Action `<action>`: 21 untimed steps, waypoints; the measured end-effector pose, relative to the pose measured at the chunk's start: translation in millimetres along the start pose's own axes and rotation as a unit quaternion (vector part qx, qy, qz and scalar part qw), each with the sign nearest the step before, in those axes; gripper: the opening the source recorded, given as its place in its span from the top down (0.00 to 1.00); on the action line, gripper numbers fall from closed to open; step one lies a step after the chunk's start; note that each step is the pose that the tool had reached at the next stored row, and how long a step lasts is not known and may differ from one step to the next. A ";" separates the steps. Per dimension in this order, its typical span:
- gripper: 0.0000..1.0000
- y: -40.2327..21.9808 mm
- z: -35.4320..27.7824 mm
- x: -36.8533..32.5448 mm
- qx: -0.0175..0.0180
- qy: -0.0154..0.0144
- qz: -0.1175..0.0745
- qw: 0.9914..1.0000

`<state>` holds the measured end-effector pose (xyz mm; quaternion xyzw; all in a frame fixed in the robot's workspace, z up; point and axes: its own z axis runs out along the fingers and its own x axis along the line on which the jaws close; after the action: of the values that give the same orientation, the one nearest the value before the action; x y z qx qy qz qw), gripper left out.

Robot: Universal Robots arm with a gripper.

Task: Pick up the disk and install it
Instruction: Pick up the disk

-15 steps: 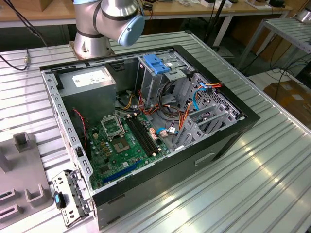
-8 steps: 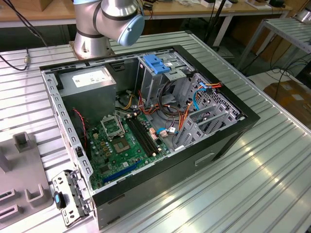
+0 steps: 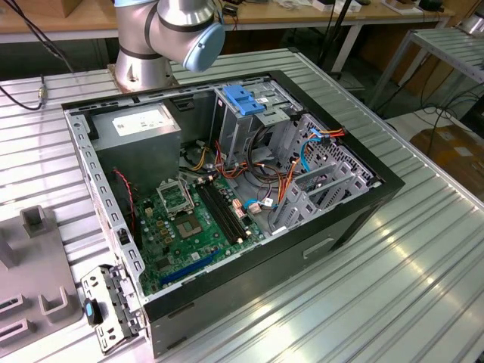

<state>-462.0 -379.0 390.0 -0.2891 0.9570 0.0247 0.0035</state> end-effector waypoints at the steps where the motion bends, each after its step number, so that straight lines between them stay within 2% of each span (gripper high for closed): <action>1: 0.89 0.0 0.0 0.0 0.000 0.001 -0.012 1.000; 3: 0.89 0.0 0.1 0.0 -0.001 0.002 -0.032 0.999; 4: 0.89 0.0 0.1 0.0 -0.001 0.002 -0.047 0.999; 5: 0.89 0.0 0.2 0.0 -0.001 0.003 -0.066 0.998; 8: 0.89 0.0 0.5 0.0 -0.002 0.004 -0.093 0.996; 11: 0.89 0.0 0.8 0.0 -0.002 0.006 -0.121 0.993; 13: 0.89 -0.1 1.0 0.0 -0.003 0.007 -0.141 0.990; 18: 0.89 -0.2 2.1 0.0 -0.003 0.008 -0.188 0.982; 20: 0.89 -0.2 2.7 0.0 -0.003 0.009 -0.199 0.980; 21: 0.89 -0.2 3.2 0.0 -0.003 0.009 -0.206 0.978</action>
<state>-461.9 -379.0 386.7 -0.4806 0.8766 0.0236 -0.0011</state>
